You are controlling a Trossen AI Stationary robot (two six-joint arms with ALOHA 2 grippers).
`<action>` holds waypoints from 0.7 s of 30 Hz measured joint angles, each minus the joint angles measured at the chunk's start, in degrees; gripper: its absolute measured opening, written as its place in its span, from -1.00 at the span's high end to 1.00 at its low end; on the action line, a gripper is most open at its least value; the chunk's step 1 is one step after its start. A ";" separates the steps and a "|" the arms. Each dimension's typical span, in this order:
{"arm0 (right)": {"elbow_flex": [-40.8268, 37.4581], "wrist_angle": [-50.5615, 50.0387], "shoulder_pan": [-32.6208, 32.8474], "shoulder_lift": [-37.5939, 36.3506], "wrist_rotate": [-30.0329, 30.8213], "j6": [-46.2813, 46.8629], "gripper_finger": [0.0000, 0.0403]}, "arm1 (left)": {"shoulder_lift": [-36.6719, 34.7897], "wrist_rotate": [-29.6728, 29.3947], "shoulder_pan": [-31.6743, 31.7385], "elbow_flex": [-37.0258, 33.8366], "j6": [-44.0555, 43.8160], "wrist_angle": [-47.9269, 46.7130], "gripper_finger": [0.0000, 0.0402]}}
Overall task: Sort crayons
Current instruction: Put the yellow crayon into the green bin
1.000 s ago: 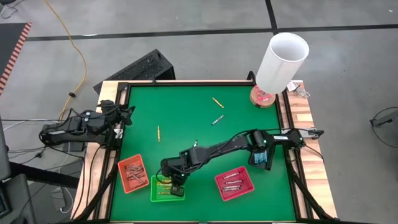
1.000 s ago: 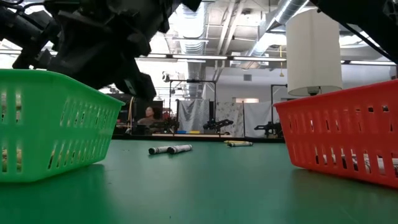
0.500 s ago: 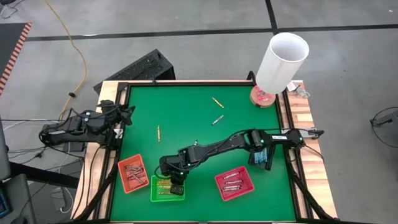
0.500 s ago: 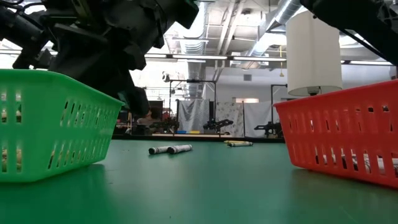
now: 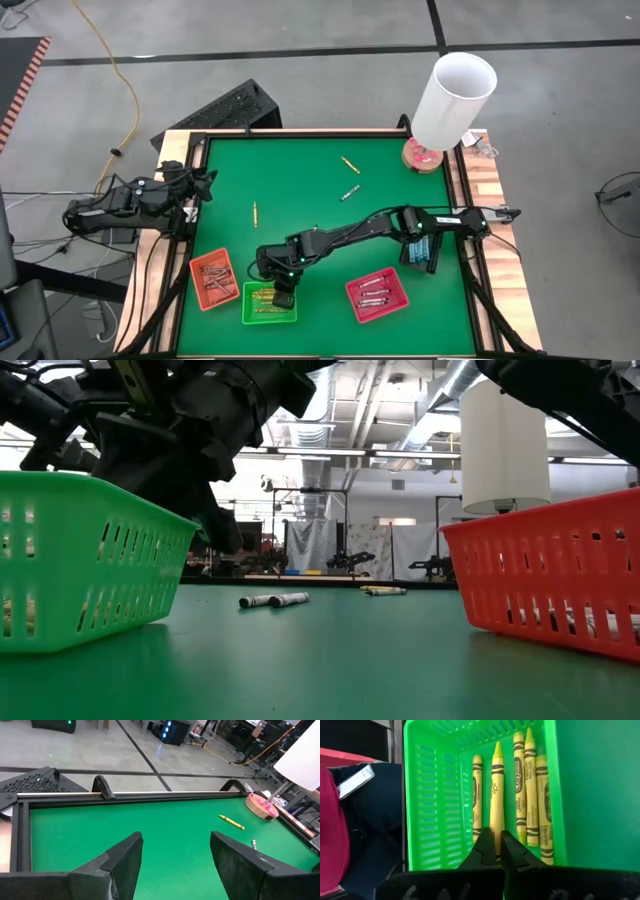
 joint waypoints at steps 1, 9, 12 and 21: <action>0.00 -0.02 0.02 0.00 0.01 -0.01 1.00 | 0.00 -0.02 0.00 0.00 0.00 0.00 -0.11; -0.02 -0.10 0.11 0.00 0.47 -0.21 1.00 | 0.00 0.00 0.01 0.00 0.02 0.00 -0.11; -0.02 0.02 0.07 0.00 1.28 -1.13 1.00 | 0.00 0.00 0.01 0.00 0.04 0.00 -0.11; -0.02 0.35 0.09 0.00 1.28 -1.22 0.99 | 0.00 0.00 0.01 0.00 0.06 0.00 -0.11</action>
